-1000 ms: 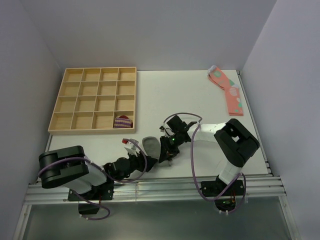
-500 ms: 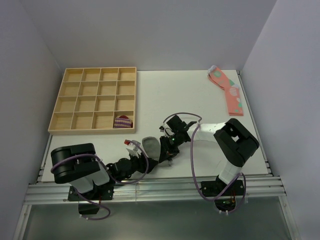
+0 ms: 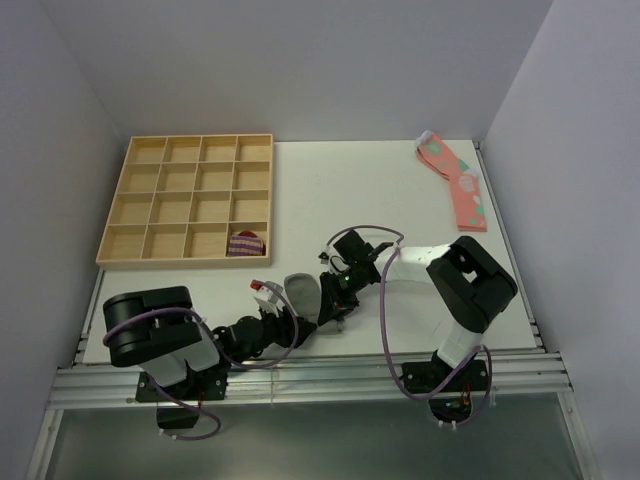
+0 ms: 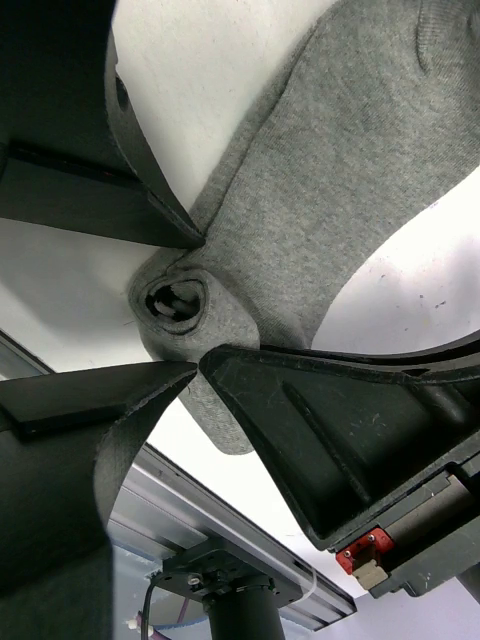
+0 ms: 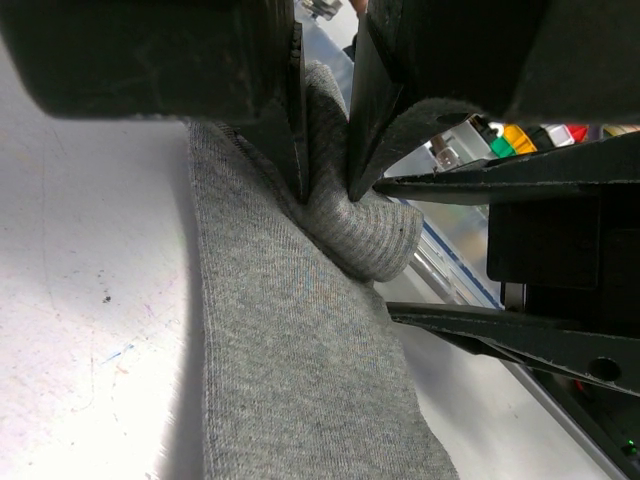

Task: Roll the socks
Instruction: Roll the sock at the center of the board.

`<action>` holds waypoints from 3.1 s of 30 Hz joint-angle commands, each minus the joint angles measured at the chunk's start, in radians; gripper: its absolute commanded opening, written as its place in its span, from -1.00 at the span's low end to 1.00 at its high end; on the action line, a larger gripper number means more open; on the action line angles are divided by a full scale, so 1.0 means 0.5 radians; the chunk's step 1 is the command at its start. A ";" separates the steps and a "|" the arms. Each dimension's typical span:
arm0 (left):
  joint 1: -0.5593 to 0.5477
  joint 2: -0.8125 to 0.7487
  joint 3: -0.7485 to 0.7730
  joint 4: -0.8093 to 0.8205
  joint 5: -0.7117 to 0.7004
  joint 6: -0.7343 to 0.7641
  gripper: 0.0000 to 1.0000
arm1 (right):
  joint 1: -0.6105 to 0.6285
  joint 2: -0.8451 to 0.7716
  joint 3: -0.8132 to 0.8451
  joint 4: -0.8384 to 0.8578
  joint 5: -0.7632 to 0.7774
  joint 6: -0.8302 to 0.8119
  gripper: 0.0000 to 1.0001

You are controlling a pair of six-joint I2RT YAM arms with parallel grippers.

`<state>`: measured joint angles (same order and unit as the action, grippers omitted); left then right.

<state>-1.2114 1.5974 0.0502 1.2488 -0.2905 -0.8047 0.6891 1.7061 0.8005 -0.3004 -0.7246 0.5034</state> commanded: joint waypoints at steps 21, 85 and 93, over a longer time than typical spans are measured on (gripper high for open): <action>-0.010 0.229 -0.005 0.138 0.145 -0.059 -0.81 | -0.001 0.070 -0.042 0.018 0.210 -0.068 -0.58; 0.287 -0.124 0.565 -2.046 0.556 -0.253 -0.99 | 0.812 -2.025 -1.377 0.973 1.869 0.463 0.06; 0.318 -0.108 0.664 -2.135 0.563 -0.201 -0.99 | 0.852 -1.882 -1.101 0.503 1.952 0.573 0.04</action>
<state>-1.0634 1.4837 0.4091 0.4507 0.0425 -0.9966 1.0973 0.7418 0.1772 0.0490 0.1940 0.7589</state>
